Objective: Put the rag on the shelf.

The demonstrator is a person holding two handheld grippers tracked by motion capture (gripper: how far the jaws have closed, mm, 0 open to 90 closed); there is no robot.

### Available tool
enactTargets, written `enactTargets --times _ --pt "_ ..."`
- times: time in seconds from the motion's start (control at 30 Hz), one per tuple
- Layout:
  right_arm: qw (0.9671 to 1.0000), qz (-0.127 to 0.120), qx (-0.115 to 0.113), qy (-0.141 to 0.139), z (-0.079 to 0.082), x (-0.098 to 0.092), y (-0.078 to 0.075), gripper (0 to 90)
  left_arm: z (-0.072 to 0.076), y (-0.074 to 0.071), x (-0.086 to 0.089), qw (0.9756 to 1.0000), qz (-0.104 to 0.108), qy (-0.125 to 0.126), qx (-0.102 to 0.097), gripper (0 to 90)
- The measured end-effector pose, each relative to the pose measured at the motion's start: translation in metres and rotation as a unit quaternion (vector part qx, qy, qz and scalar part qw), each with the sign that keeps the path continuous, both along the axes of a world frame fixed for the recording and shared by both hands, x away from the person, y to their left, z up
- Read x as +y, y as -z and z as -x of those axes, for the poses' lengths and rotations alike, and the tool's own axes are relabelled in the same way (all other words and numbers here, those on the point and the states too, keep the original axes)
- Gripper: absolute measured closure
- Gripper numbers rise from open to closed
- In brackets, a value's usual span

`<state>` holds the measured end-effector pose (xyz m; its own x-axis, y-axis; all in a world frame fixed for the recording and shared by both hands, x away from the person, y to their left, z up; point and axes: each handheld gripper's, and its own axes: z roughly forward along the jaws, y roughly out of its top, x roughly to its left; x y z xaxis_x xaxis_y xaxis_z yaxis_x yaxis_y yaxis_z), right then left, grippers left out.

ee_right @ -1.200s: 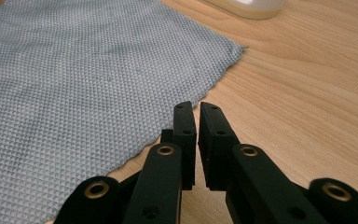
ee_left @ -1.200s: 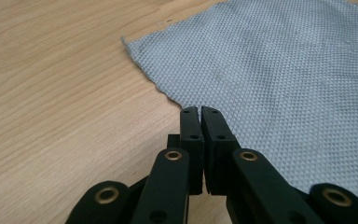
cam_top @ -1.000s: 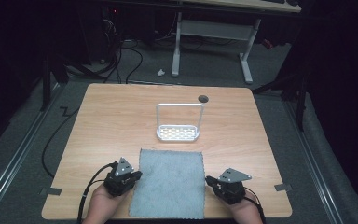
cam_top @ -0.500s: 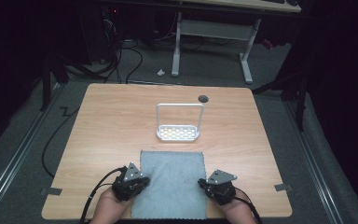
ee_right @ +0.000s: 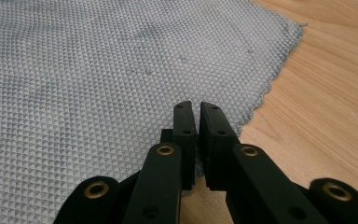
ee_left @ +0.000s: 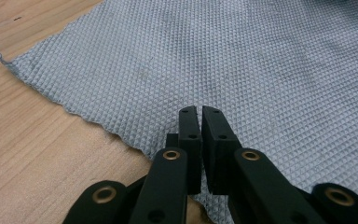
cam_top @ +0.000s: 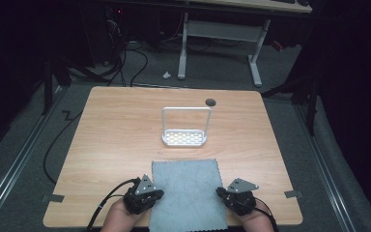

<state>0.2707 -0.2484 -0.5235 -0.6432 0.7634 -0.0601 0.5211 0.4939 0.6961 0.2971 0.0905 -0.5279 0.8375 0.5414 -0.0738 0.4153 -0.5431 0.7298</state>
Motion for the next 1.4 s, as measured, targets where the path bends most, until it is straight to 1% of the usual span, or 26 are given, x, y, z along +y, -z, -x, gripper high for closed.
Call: enactTargets --times 0.1,0.13,0.17,0.2,0.23,0.27,0.3,0.33,0.37,0.4,0.47,0.5,0.53,0.57,0.6,0.63,0.73,0.83,1.0,1.03,1.07,1.1,1.17,1.23,1.37,1.4 --pt "1.0 -0.002 0.001 -0.003 0.0 0.0 0.0 85.7 0.002 0.001 0.001 1.0 0.004 0.003 -0.006 84.8" --pt "0.9998 -0.016 -0.01 -0.004 0.0 -0.002 -0.003 84.4 0.002 0.001 0.001 1.0 0.005 -0.001 -0.008 81.4" --pt "0.9998 -0.016 -0.01 -0.004 0.0 -0.002 -0.003 84.4 0.002 0.001 0.002 0.9999 0.005 -0.003 -0.01 81.4" --pt "0.9993 -0.032 -0.02 0.004 0.0 -0.004 -0.006 83.0 0.001 0.001 0.005 0.9997 0.007 -0.015 -0.017 80.6" --pt "0.9993 -0.032 -0.02 0.004 0.0 -0.004 -0.006 83.0 0.001 0.001 0.005 0.9997 0.007 -0.015 -0.017 80.6" --pt "0.9991 -0.036 -0.02 0.008 -0.001 -0.005 -0.007 81.7 0.0 0.002 0.009 0.9995 0.01 -0.023 -0.02 80.6" --pt "0.999 -0.036 -0.023 0.014 -0.003 -0.006 -0.006 78.5 -0.001 0.002 0.011 0.9993 0.013 -0.03 -0.02 80.3" --pt "0.999 -0.036 -0.023 0.014 -0.003 -0.006 -0.006 78.5 -0.002 0.002 0.013 0.999 0.018 -0.036 -0.018 80.3" --pt "0.9989 -0.038 -0.02 0.017 -0.003 -0.006 -0.006 77.7 -0.004 0.001 0.017 0.9986 0.022 -0.044 -0.019 79.4" --pt "0.9988 -0.04 -0.017 0.02 -0.005 -0.007 -0.004 76.4 -0.005 0.001 0.018 0.9982 0.024 -0.051 -0.02 76.3" --pt "0.9987 -0.041 -0.021 0.022 -0.006 -0.007 -0.005 74.7 -0.008 0.0 0.022 0.9969 0.034 -0.068 -0.016 73.3" --pt "0.9987 -0.041 -0.021 0.022 -0.006 -0.007 -0.005 74.7 -0.011 0.0 0.023 0.9962 0.036 -0.077 -0.015 73.3" --pt "0.9982 -0.048 -0.027 0.025 -0.007 -0.008 -0.006 69.7 -0.013 0.0 0.024 0.9955 0.038 -0.086 -0.014 71.0" --pt "0.9982 -0.048 -0.027 0.025 -0.007 -0.008 -0.006 69.7 -0.016 -0.001 0.025 0.9949 0.037 -0.093 -0.011 71.0" --pt "0.9975 -0.057 -0.03 0.03 -0.007 -0.009 -0.007 69.0 -0.02 -0.002 0.025 0.9942 0.036 -0.101 -0.005 68.7" --pt "0.9975 -0.057 -0.03 0.03 -0.007 -0.009 -0.007 69.0 -0.022 -0.003 0.024 0.9939 0.035 -0.105 -0.006 68.7" --pt "0.9972 -0.057 -0.039 0.027 -0.006 -0.011 -0.007 68.7 -0.031 -0.007 0.021 0.992 0.019 -0.123 -0.022 64.0" --pt "0.997 -0.059 -0.041 0.027 -0.007 -0.011 -0.007 68.8 -0.045 -0.008 0.018 0.9898 0.009 -0.14 -0.023 63.0" --pt "0.997 -0.062 -0.041 0.022 -0.007 -0.012 -0.008 65.9 -0.063 -0.007 0.011 0.9869 0.004 -0.16 -0.023 61.7" --pt "0.997 -0.062 -0.041 0.022 -0.007 -0.012 -0.008 65.9 -0.065 -0.007 0.011 0.9864 0.009 -0.162 -0.023 61.7" --pt "0.997 -0.062 -0.041 0.022 -0.007 -0.012 -0.008 65.6 -0.07 -0.006 0.011 0.9856 0.021 -0.167 -0.018 61.7" --pt "0.997 -0.063 -0.038 0.023 -0.007 -0.011 -0.008 64.8 -0.072 -0.005 0.011 0.985 0.026 -0.17 -0.012 61.9" --pt "0.9971 -0.063 -0.038 0.023 -0.008 -0.011 -0.007 64.0 -0.077 -0.002 0.011 0.9837 0.018 -0.179 -0.008 62.6" --pt "0.9971 -0.063 -0.037 0.023 -0.008 -0.011 -0.007 63.7 -0.082 0.002 0.009 0.9834 0.005 -0.182 -0.004 62.7" --pt "0.9967 -0.065 -0.041 0.026 -0.008 -0.011 -0.007 63.5 -0.086 0.002 0.005 0.9831 0.011 -0.183 -0.006 64.5" --pt "0.9967 -0.065 -0.042 0.026 -0.008 -0.011 -0.007 62.9 -0.085 0.003 0.003 0.9834 0.011 -0.181 -0.007 66.0"
